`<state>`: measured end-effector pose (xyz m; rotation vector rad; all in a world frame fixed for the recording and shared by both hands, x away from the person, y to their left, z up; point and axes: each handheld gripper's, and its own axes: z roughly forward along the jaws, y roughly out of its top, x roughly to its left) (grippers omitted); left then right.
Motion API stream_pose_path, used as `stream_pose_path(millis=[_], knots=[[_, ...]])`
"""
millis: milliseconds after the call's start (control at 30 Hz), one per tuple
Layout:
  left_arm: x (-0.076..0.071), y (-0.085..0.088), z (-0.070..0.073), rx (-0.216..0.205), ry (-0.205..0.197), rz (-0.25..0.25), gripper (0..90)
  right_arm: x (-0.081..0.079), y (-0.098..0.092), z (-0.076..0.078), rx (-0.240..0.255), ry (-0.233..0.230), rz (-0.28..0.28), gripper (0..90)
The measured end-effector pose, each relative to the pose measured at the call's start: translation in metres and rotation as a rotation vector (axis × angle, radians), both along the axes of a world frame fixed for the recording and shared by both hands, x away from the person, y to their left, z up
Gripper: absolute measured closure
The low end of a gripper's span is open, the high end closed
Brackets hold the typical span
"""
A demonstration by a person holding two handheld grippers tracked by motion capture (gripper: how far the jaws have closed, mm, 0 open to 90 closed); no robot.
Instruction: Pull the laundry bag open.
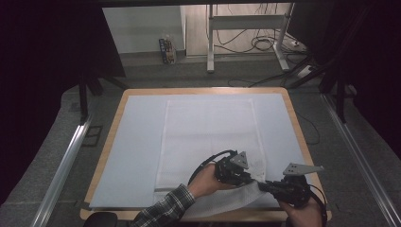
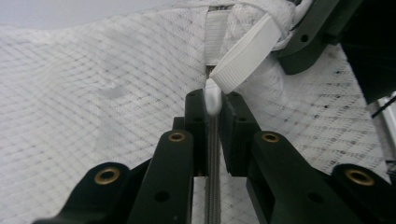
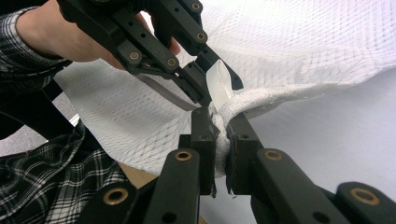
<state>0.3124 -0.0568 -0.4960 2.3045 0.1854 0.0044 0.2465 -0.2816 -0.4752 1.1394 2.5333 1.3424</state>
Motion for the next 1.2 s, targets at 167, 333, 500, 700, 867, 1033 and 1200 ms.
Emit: stream_pose_path(millis=[167, 333, 500, 700, 867, 1033, 1200], knots=[[-0.004, -0.001, 0.0, 0.019, -0.085, 0.02, 82.9, 0.0, 0.001, 0.0, 0.002, 0.003, 0.004, 82.3], [-0.009, -0.003, 0.0, 0.041, -0.181, 0.026, 80.9, 0.0, 0.0, 0.0, 0.018, 0.014, 0.006, 82.4], [-0.009, -0.005, -0.002, 0.029, -0.197, 0.044, 78.9, 0.0, 0.0, 0.001, 0.035, 0.009, 0.009, 82.3], [-0.007, -0.005, -0.002, 0.022, -0.184, 0.046, 75.4, 0.001, -0.001, 0.0, 0.042, 0.013, 0.008, 82.2], [-0.006, -0.008, -0.004, 0.01, -0.164, 0.038, 78.2, 0.001, -0.002, 0.001, 0.055, 0.012, 0.0, 82.0], [-0.008, -0.013, -0.005, 0.017, -0.176, 0.031, 76.8, 0.001, -0.002, 0.0, 0.055, 0.017, -0.003, 81.9], [-0.008, -0.016, -0.004, 0.019, -0.194, 0.033, 76.1, 0.001, -0.002, 0.0, 0.055, 0.02, -0.003, 81.9]])
